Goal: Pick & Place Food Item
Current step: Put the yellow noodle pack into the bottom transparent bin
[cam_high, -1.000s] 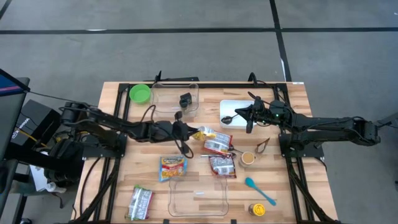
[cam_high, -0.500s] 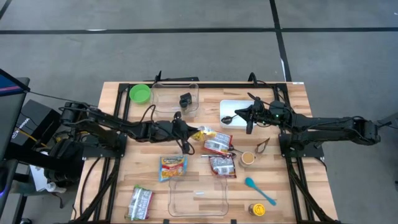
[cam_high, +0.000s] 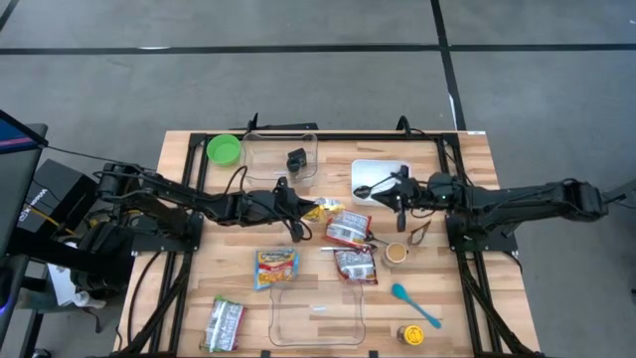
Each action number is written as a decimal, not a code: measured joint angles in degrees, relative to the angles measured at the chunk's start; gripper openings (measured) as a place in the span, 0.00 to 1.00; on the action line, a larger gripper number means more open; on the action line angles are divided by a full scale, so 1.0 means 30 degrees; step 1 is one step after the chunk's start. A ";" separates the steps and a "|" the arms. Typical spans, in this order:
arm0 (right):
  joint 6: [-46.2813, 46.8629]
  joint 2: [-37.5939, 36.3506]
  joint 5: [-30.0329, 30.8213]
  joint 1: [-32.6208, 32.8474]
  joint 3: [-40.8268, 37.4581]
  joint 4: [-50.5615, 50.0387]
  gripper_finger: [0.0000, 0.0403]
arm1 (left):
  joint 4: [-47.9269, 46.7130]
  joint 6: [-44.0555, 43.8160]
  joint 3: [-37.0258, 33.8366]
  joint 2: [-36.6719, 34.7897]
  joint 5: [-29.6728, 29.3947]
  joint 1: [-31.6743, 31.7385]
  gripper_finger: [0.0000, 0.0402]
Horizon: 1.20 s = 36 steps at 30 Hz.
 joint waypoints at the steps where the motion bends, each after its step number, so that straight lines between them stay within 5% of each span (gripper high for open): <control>1: -0.0001 0.0050 0.0000 0.0163 0.0000 0.0051 0.01 | -0.0007 0.0000 0.0000 0.0000 0.0037 -0.0002 0.00; 11: -0.0051 0.2114 0.0000 0.0514 0.0000 0.2574 0.04 | -0.0017 0.0000 0.0000 0.0000 0.0273 -0.0002 0.00; 28: -0.0152 0.6635 0.0000 0.1031 0.2568 0.3683 0.42 | -0.0050 0.0000 -0.0007 0.0000 0.0286 -0.0002 0.00; 36: -0.0488 0.8061 0.0000 0.1517 0.3757 0.3637 0.46 | -0.0051 0.0000 -0.0007 0.0000 0.0293 -0.0002 0.00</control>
